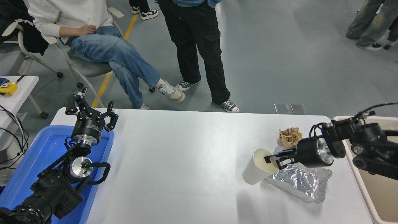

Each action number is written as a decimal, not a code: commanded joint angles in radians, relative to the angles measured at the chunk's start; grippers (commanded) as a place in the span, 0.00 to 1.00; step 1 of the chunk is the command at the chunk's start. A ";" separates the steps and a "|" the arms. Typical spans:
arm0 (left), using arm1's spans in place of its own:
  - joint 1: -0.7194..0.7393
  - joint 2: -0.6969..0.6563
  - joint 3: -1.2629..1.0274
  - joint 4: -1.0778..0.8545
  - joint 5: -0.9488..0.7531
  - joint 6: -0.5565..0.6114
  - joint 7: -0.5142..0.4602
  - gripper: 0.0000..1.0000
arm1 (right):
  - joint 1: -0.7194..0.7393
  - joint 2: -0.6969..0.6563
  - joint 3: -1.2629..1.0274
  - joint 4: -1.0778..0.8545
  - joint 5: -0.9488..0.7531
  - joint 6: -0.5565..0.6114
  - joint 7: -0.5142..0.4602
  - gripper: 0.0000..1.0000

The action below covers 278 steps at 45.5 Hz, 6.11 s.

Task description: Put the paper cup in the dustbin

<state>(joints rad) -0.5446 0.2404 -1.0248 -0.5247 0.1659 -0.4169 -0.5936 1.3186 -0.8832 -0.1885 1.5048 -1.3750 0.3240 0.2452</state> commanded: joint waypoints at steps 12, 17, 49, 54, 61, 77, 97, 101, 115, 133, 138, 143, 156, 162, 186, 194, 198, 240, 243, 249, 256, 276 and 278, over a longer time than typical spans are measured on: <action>0.000 -0.001 0.000 0.000 0.000 0.000 0.000 1.00 | 0.191 -0.163 0.184 0.051 0.080 0.268 0.003 0.00; 0.000 0.000 0.000 0.000 0.000 0.001 0.000 1.00 | 0.191 -0.175 0.224 0.051 0.080 0.291 0.003 0.00; 0.000 -0.001 0.000 0.000 0.000 0.000 0.000 1.00 | 0.134 -0.235 0.228 0.011 0.117 0.228 0.003 0.00; 0.000 0.000 0.000 0.000 0.000 0.000 0.000 1.00 | 0.108 -0.235 0.228 -0.029 0.188 0.196 0.005 0.00; 0.000 0.000 0.000 0.000 0.000 0.000 0.000 1.00 | 0.082 -0.257 0.230 -0.089 0.263 0.159 0.026 0.00; 0.000 -0.001 0.000 0.000 0.000 0.001 0.000 1.00 | -0.081 -0.249 0.230 -0.287 0.599 0.044 0.083 0.00; 0.000 -0.001 0.000 0.000 0.000 0.000 0.000 1.00 | -0.351 -0.200 0.311 -0.552 1.071 -0.022 0.132 0.00; 0.000 -0.001 0.000 0.000 0.000 0.000 0.000 1.00 | -0.383 -0.194 0.323 -0.609 1.136 -0.020 0.132 0.00; 0.000 0.000 0.000 0.000 0.000 0.000 0.000 1.00 | -0.539 -0.066 0.349 -0.833 1.220 -0.020 0.132 0.00; 0.000 0.000 0.000 0.000 0.000 0.000 0.000 1.00 | -0.659 0.200 0.362 -1.239 1.252 -0.020 0.129 0.00; 0.000 0.000 0.000 0.000 0.000 0.000 0.000 1.00 | -0.691 0.288 0.362 -1.392 1.252 -0.020 0.126 0.00; 0.000 -0.001 0.000 0.000 0.000 0.000 0.000 1.00 | -0.696 0.377 0.363 -1.532 1.265 -0.023 0.118 0.00; 0.000 -0.001 0.000 0.000 0.000 0.000 0.000 1.00 | -0.723 0.463 0.369 -1.575 1.294 -0.173 0.048 0.00; 0.000 -0.001 0.000 0.000 0.000 0.000 0.000 1.00 | -0.725 0.495 0.388 -1.575 1.320 -0.284 -0.021 0.00; 0.000 -0.001 0.000 0.000 0.000 0.000 0.000 1.00 | -0.743 0.521 0.434 -1.569 1.444 -0.399 -0.024 0.00; 0.000 -0.001 0.000 0.000 0.000 0.000 0.000 1.00 | -0.743 0.523 0.435 -1.569 1.446 -0.399 -0.024 0.00; 0.000 -0.001 0.000 0.000 0.000 0.000 0.000 1.00 | -0.743 0.523 0.435 -1.568 1.446 -0.396 -0.024 0.00; 0.000 0.000 0.000 0.000 0.000 0.000 0.000 1.00 | -0.657 0.529 0.416 -1.571 1.446 -0.388 -0.017 1.00; 0.000 -0.001 0.000 0.000 0.000 0.000 0.000 1.00 | -0.659 0.529 0.416 -1.566 1.441 -0.384 -0.017 1.00; 0.000 -0.001 0.000 0.000 0.000 0.000 0.000 1.00 | -0.667 0.538 0.408 -1.563 1.426 -0.356 -0.018 1.00; 0.000 -0.001 0.000 0.000 0.000 0.000 0.000 1.00 | -0.645 0.532 0.435 -1.563 1.447 -0.205 -0.018 1.00; 0.000 -0.001 0.000 0.000 0.000 0.000 0.000 1.00 | -0.553 0.374 0.662 -1.026 1.423 -0.168 -0.014 1.00; 0.000 -0.001 0.000 0.000 0.000 0.000 0.000 1.00 | -0.553 0.369 0.705 -0.977 1.412 -0.169 -0.012 1.00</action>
<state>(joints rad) -0.5447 0.2396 -1.0247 -0.5246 0.1655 -0.4173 -0.5937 0.7433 -0.4321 0.3356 0.2295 0.0667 0.1441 0.2278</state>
